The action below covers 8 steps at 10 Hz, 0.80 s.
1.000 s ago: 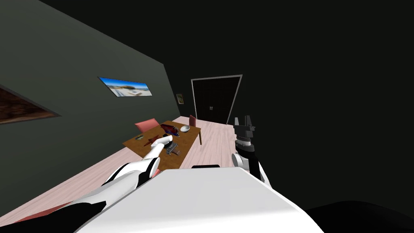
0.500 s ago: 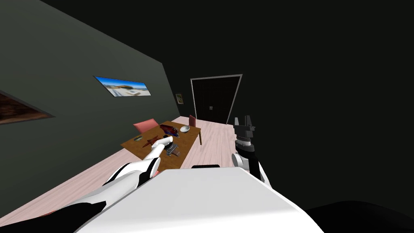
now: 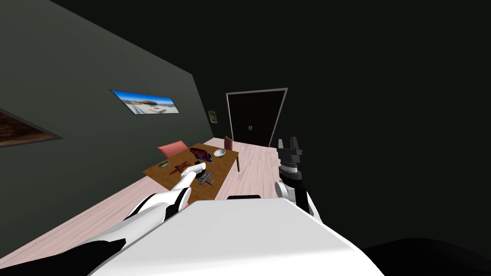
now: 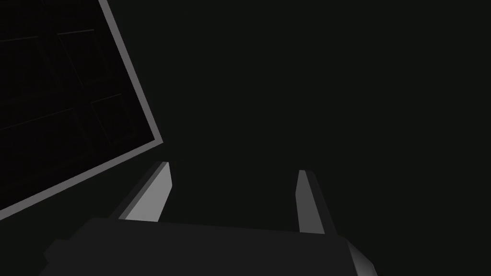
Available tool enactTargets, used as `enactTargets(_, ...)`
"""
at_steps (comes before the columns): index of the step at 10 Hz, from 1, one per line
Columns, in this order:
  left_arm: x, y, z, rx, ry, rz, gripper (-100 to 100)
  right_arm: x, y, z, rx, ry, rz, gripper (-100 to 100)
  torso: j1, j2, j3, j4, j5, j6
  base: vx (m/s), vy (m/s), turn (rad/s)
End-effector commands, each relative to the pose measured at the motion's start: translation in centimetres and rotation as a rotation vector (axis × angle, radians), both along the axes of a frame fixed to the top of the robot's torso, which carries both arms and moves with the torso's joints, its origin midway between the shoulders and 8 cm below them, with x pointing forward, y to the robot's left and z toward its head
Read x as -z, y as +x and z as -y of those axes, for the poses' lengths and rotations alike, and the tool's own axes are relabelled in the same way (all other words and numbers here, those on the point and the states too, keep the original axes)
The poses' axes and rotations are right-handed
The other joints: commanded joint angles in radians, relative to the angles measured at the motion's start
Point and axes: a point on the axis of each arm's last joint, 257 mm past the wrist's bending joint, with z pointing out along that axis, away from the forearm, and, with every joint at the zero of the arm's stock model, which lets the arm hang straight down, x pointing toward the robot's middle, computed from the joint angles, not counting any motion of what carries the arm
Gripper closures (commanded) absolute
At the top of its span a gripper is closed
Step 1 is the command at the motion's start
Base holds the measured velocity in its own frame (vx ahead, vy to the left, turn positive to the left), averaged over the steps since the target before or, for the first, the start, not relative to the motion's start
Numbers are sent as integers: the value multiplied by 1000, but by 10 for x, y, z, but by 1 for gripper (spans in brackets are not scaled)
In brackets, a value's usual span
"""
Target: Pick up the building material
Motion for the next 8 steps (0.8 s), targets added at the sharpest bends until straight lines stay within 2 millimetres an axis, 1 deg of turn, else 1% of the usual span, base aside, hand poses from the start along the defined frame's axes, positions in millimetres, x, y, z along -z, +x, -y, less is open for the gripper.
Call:
enactTargets(1,0,0,0,0,0,0,100,0,0,0,0,0,0,0,0,0,0,0,0,0,0,0,0)
enactTargets(3,0,0,0,0,0,0,100,0,0,0,0,0,0,0,0,0,0,0,0,0,0,0,0)
enactTargets(4,0,0,0,1,0,0,0,0,0,0,0,0,0,0,0,0,0,0,0,0,0,0,0)
enactTargets(5,-13,6,-8,8,1,2,100,0,0,0,0,0,0,0,0,0,0,0,0,0,-13,-45,38)
enactTargets(6,-20,9,-13,11,1,2,100,0,0,0,0,0,0,0,-3,1,1,1,-1,-1,-17,-80,48)
enactTargets(7,-16,6,-10,8,3,4,100,0,0,0,0,0,0,0,-5,2,1,1,-2,-1,-6,-36,16)
enactTargets(8,-18,6,-10,9,2,3,0,0,0,0,0,0,0,0,-4,1,1,1,-1,0,-1,-6,-2)
